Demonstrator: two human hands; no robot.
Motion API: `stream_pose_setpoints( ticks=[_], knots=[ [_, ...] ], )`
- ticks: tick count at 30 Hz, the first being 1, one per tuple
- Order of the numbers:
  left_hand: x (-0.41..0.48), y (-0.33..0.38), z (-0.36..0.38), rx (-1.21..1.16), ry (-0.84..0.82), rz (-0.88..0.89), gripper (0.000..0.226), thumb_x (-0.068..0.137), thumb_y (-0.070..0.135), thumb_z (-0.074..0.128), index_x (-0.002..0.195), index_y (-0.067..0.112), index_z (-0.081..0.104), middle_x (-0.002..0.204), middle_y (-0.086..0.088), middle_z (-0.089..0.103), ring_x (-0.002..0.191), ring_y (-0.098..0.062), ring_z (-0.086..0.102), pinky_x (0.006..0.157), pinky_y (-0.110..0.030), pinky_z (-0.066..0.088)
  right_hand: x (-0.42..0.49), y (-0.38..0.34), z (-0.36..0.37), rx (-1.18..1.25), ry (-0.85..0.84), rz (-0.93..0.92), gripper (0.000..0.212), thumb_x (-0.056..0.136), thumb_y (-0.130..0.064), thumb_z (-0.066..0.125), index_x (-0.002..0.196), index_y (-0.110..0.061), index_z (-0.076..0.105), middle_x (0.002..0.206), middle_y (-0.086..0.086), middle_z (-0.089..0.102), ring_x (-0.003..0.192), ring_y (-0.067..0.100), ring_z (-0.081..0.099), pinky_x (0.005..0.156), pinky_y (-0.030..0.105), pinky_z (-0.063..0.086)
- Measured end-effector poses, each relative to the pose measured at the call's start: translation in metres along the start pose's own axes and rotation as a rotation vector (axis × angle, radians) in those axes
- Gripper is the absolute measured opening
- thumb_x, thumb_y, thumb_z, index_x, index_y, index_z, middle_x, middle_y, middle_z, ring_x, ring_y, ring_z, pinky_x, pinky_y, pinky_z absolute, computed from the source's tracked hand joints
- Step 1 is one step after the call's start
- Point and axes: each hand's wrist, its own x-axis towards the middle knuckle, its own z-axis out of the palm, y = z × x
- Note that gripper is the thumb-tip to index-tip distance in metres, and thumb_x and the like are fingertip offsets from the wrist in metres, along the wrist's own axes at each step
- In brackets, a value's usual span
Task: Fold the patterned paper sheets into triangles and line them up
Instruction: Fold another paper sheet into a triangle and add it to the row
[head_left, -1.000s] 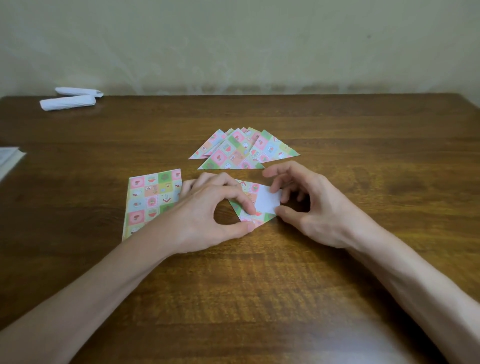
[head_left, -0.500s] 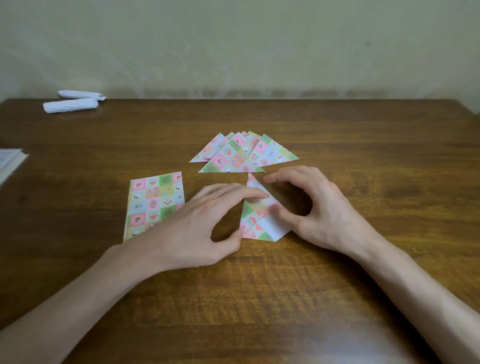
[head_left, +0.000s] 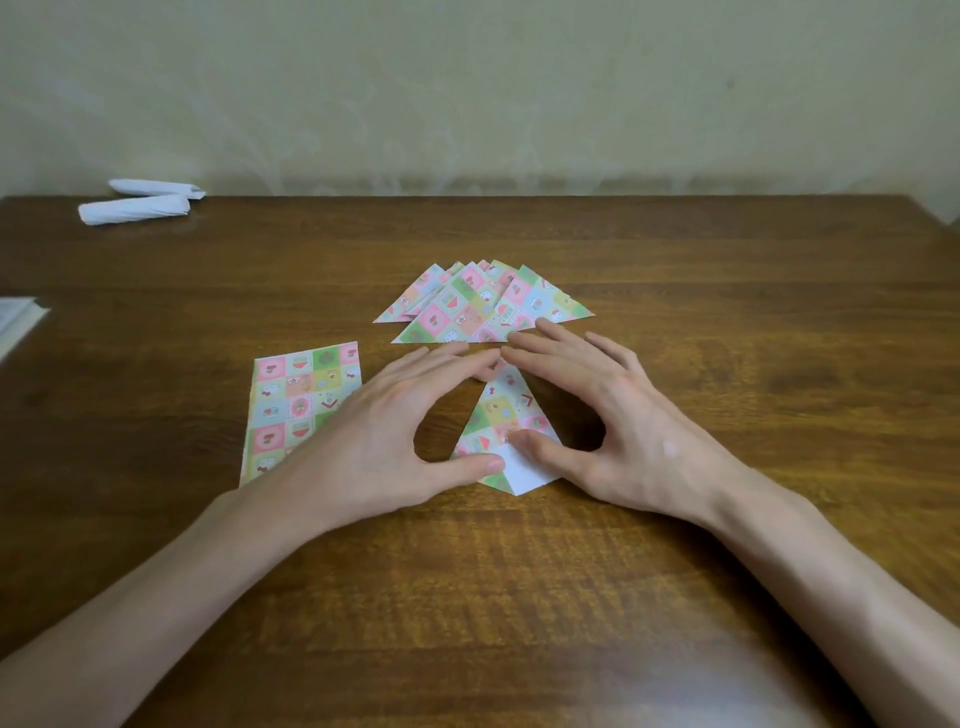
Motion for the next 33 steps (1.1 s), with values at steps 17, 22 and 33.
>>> stream_pose_setpoints(
  ticks=[17, 22, 33],
  knots=[
    [0.001, -0.005, -0.008, -0.014, -0.025, 0.008, 0.102, 0.081, 0.053, 0.076, 0.157, 0.06, 0.008, 0.148, 0.045, 0.036, 0.132, 0.034, -0.01, 0.114, -0.028, 0.012, 0.0, 0.01, -0.007, -0.046, 0.022, -0.028, 0.055, 0.083, -0.071, 0.07, 0.126, -0.037, 0.072, 0.129, -0.02, 0.06, 0.133, 0.002, 0.048, 0.118, 0.037, 0.03],
    [0.002, -0.006, -0.007, -0.02, -0.002, 0.013, 0.099, 0.08, 0.052, 0.079, 0.156, 0.059, 0.016, 0.145, 0.04, 0.042, 0.13, 0.036, 0.0, 0.111, -0.028, 0.02, 0.004, 0.012, -0.004, -0.034, 0.028, -0.007, 0.049, 0.082, -0.068, 0.068, 0.118, -0.037, 0.076, 0.122, -0.021, 0.059, 0.123, 0.002, 0.048, 0.108, 0.035, 0.035],
    [0.005, -0.009, 0.0, -0.031, 0.066, 0.058, 0.079, 0.087, 0.039, 0.079, 0.155, 0.044, 0.039, 0.1, 0.022, 0.065, 0.094, -0.012, 0.059, 0.081, -0.017, 0.039, 0.007, 0.002, 0.003, 0.026, 0.149, 0.07, 0.035, 0.093, -0.062, 0.06, 0.11, -0.036, 0.075, 0.103, -0.017, 0.066, 0.102, 0.008, 0.053, 0.093, 0.04, 0.043]
  ],
)
